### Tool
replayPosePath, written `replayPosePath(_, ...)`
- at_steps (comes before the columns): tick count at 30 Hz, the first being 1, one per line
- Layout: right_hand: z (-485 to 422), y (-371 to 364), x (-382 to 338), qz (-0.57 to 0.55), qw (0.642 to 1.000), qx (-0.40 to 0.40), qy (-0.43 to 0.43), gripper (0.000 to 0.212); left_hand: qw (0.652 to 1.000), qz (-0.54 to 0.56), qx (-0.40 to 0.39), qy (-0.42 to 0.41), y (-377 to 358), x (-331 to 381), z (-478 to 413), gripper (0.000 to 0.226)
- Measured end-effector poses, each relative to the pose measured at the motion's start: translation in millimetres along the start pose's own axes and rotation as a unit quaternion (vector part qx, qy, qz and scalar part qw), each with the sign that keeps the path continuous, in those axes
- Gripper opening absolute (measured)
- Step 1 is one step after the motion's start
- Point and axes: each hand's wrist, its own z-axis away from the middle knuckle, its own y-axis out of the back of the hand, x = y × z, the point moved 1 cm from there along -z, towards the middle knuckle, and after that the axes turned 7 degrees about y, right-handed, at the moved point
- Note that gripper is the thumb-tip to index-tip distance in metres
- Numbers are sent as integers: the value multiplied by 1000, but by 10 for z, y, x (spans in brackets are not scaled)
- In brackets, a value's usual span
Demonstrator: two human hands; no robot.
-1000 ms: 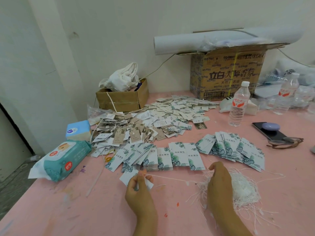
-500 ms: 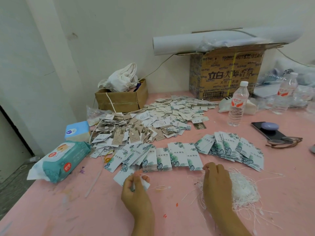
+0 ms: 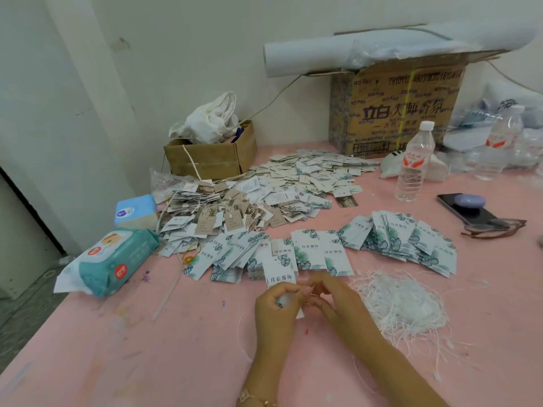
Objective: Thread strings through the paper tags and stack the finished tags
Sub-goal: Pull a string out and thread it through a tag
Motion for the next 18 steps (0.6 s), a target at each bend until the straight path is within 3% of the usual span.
replayPosePath(8,25,43,85,-30,996,77,-15,33,999,-23,11,21,-13,-27,16,17)
replayPosePath(13,12,41,129,-29,990,138,-9,27,999,-2,6,41,-20,-42,9,10)
replayPosePath(18,-4,34,120,-60,992,111,-24,25,999,-13,1,29,-20,-53,-2,14)
